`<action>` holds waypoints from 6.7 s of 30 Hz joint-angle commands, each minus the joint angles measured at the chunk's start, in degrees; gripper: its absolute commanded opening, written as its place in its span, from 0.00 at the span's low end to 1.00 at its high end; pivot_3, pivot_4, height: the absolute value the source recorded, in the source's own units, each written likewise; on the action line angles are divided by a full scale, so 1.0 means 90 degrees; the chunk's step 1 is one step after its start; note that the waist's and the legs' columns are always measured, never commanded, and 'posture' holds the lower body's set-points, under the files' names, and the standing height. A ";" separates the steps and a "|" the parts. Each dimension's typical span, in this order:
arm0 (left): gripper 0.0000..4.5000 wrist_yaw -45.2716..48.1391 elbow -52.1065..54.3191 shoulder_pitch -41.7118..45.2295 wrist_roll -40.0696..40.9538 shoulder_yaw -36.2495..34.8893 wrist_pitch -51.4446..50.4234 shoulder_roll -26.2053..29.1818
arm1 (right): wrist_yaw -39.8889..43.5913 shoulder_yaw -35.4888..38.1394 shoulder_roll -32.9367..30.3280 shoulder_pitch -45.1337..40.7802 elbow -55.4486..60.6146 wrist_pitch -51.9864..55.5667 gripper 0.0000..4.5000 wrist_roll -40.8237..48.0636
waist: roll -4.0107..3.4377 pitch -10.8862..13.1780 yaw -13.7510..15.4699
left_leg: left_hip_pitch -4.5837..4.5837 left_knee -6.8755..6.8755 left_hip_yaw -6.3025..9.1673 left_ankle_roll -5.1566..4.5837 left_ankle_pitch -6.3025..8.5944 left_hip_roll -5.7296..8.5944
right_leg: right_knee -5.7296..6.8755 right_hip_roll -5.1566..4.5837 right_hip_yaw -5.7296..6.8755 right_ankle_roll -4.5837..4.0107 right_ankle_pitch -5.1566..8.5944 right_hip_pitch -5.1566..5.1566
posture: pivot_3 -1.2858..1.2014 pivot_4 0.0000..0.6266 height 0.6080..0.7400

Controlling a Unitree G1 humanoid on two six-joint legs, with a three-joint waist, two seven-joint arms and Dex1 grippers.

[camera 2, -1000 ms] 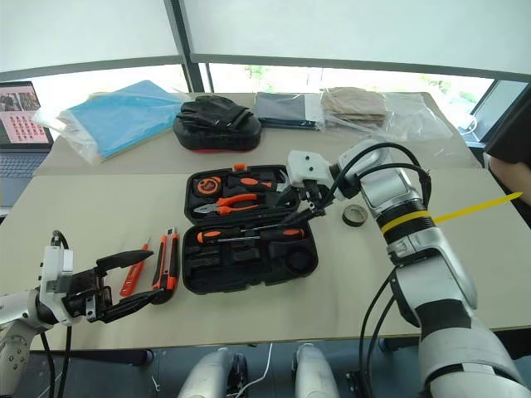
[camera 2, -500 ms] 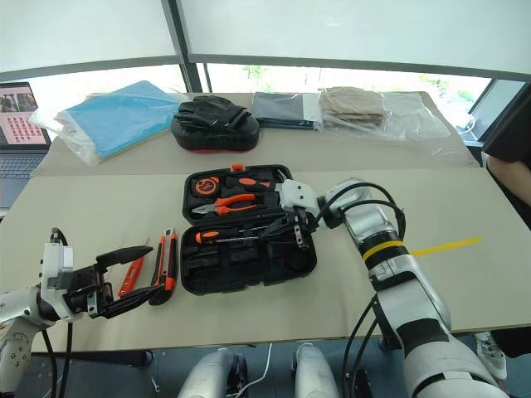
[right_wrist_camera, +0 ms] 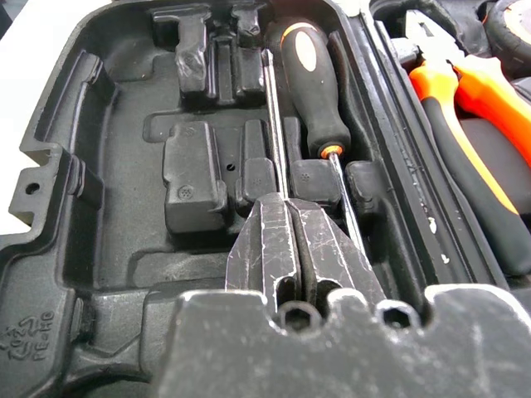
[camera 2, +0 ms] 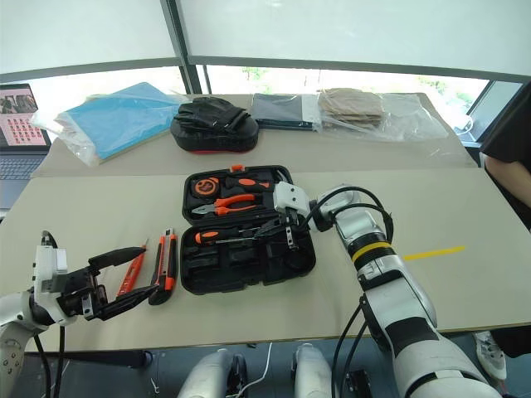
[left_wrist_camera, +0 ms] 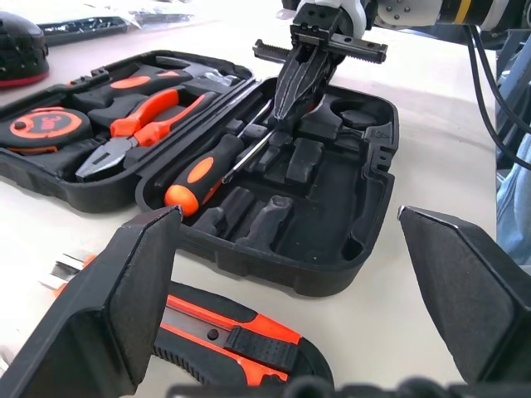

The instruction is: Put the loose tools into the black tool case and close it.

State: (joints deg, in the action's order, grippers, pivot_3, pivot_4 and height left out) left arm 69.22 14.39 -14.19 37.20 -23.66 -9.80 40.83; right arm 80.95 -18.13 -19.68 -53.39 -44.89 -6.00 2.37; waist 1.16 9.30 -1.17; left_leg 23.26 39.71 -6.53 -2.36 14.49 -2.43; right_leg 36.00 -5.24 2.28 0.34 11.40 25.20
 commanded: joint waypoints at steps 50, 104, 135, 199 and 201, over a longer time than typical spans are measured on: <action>1.00 -0.5879 0.1811 -0.0695 0.1340 -0.0906 -0.4976 -0.0193 | -0.1143 0.2211 -0.0795 0.4783 0.6637 0.1132 0.98 0.3706 | 0.0044 -0.0009 0.0092 | -0.0015 -0.0008 0.0000 0.0026 0.0047 -0.0026 | -0.0001 0.0019 0.0000 -0.0018 0.0037 -0.0005 | 0.52 0.24 1.00; 0.11 0.0003 -0.0822 0.4967 -0.3189 0.4661 -0.1801 0.0845 | -0.2235 0.3241 -0.1604 0.6708 0.7623 0.0999 1.00 0.3586 | 0.0006 -0.0019 0.0193 | 0.0006 0.0004 -0.0006 0.0010 0.0048 0.0003 | -0.0015 0.0041 -0.0018 0.0054 0.0069 -0.0005 | 0.52 0.24 1.00; 0.79 0.0246 0.0254 0.5380 -0.2501 0.4195 -0.3459 0.0588 | -0.2414 0.2859 -0.1485 0.6324 0.7427 0.1027 1.00 0.3567 | 0.0017 -0.0013 0.0261 | 0.0003 0.0039 0.0005 0.0005 0.0046 -0.0006 | 0.0004 0.0039 -0.0023 0.0061 0.0067 -0.0018 | 0.52 0.24 1.00; 0.98 0.0461 -0.1623 0.1058 -0.0779 -0.0191 0.0962 0.0358 | -0.2658 0.4384 -0.1509 0.7759 0.7165 0.0154 1.00 0.3310 | 0.0008 -0.0018 0.0200 | -0.0076 0.0007 -0.0003 0.0006 0.0056 -0.0020 | -0.0008 0.0016 -0.0009 0.0010 0.0106 -0.0079 | 0.52 0.24 1.00; 0.98 0.0554 -0.1821 0.0767 -0.0767 -0.0481 0.1148 0.0410 | -0.2715 0.4487 -0.1427 0.7925 0.7102 0.0011 1.00 0.3253 | 0.0008 -0.0019 0.0234 | -0.0079 0.0008 -0.0003 0.0007 0.0056 -0.0017 | -0.0009 0.0004 -0.0004 0.0012 0.0106 -0.0082 | 0.52 0.24 1.00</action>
State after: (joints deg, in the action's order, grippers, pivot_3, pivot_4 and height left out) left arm 73.31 -1.10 -6.03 29.42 -24.82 -1.63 43.69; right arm 57.03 19.63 -32.90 16.87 19.09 -3.46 32.19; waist 1.23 9.13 0.93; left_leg 22.52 39.78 -6.56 -2.29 15.01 -2.59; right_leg 35.91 -5.24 2.25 0.45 12.36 24.44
